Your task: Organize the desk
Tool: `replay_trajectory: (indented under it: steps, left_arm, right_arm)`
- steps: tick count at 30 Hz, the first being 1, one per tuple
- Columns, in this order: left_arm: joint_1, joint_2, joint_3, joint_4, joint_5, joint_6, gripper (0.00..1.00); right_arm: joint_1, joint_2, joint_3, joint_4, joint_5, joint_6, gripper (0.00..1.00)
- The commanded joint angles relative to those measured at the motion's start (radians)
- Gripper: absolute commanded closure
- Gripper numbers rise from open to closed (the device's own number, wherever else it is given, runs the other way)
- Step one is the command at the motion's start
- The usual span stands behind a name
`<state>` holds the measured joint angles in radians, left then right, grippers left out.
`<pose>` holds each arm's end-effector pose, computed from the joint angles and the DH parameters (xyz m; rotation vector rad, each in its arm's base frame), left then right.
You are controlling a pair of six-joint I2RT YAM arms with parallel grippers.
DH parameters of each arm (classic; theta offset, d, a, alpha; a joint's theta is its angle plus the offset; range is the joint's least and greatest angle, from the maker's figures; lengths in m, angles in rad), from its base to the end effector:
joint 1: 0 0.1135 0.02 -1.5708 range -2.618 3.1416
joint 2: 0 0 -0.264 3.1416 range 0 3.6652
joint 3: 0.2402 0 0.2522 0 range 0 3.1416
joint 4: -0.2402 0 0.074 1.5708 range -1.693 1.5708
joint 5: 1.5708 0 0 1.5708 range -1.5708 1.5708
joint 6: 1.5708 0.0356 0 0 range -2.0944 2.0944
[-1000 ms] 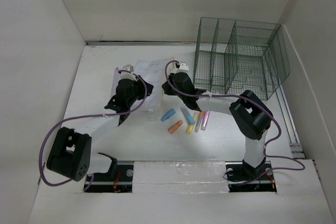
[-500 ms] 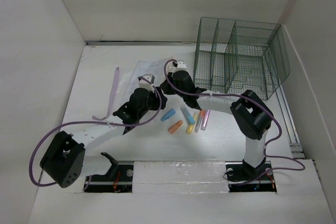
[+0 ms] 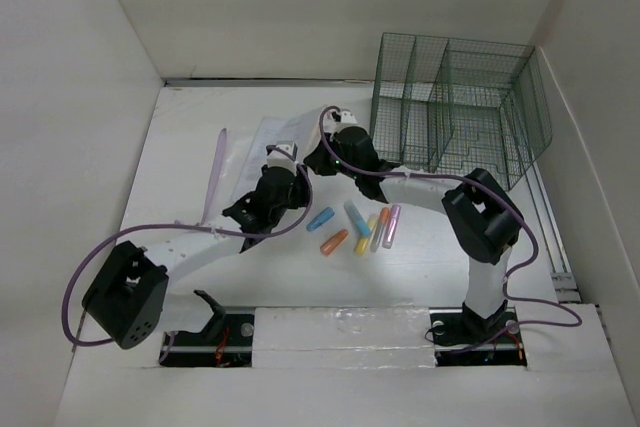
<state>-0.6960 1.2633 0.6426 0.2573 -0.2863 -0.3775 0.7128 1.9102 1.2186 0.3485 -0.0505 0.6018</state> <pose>0.2177 -0.1688 0.2330 0.1169 1.9405 -0.4425 0.3302 0.2878 0.2156 -0.1484 2.0216 0.9131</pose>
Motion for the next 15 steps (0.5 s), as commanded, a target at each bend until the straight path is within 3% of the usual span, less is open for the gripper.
replay_trajectory:
  steps: [1, 11, 15]
  left_arm:
    - [-0.002, 0.028, 0.069, 0.008, -0.068, 0.034, 0.50]
    - [-0.040, 0.154, 0.147, -0.016, -0.171, 0.058, 0.54]
    - [-0.059, 0.177, 0.147, -0.018, -0.206, 0.058, 0.67]
  right_arm:
    - [0.002, -0.059, 0.035, 0.070, -0.055, 0.004, 1.00]
    - [-0.007, -0.102, 0.006, 0.067, -0.089, 0.004, 1.00]
    - [-0.016, -0.112, 0.009, 0.050, -0.101, 0.004, 1.00]
